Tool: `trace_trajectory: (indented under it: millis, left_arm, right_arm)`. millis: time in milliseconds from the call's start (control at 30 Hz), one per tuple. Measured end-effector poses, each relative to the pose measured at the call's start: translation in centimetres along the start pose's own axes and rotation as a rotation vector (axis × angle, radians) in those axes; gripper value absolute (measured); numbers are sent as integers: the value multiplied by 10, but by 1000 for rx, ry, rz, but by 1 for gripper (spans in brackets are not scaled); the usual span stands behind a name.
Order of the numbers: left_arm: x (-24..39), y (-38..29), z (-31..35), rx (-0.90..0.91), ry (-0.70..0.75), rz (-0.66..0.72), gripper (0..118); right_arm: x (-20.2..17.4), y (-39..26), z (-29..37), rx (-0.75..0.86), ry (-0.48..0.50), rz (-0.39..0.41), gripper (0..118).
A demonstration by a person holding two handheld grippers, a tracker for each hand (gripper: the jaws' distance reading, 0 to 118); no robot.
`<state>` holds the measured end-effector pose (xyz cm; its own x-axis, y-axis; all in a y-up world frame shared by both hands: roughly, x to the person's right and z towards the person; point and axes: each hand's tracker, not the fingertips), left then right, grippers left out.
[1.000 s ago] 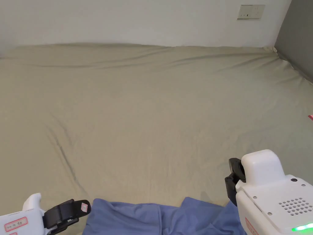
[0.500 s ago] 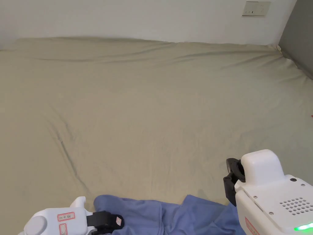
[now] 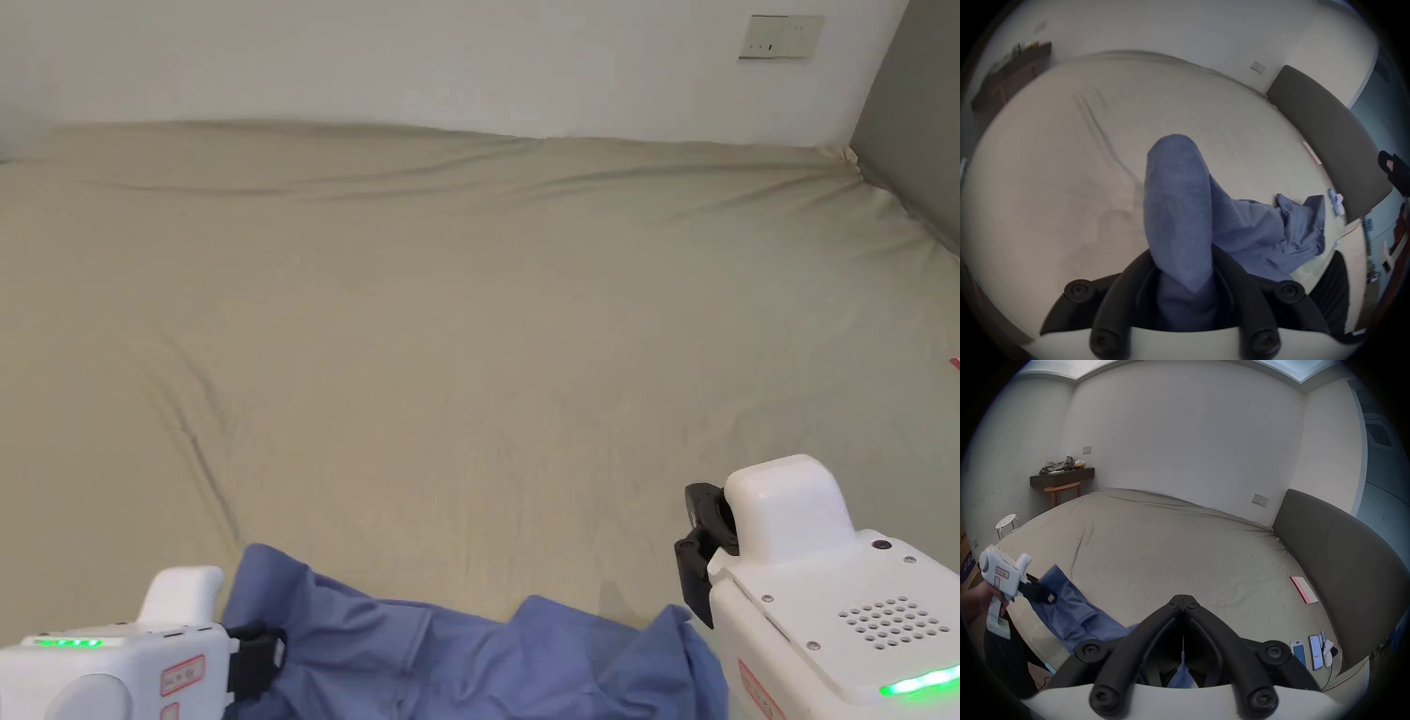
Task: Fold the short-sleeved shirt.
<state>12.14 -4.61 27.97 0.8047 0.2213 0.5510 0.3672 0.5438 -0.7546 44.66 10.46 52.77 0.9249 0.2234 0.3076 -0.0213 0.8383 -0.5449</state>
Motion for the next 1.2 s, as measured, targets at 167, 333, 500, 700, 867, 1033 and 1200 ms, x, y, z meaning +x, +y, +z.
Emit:
trace_trajectory:
  millis: [167,333,500,700,867,1033,1200]
  left_arm:
    - [-50,13,37,47,211,10,16]
    - [-88,25,69,75,263,106,16]
    - [-58,35,82,48,240,98,16]
    - [2,41,52,11,-20,147,16]
    - [48,38,8,-38,-78,105,17]
    - [101,19,-31,-125,2,-85,17]
    - [137,-5,-53,-160,17,-156,17]
  right_arm:
    - [-6,5,0,14,13,13,3]
    - [-11,8,0,23,31,18,3]
    - [-15,10,0,28,46,31,3]
    - [-14,10,1,30,67,16,3]
    - [-8,6,1,24,60,4,3]
    - [-3,-1,0,12,54,-11,3]
    - [-1,-9,-6,-11,56,-28,3]
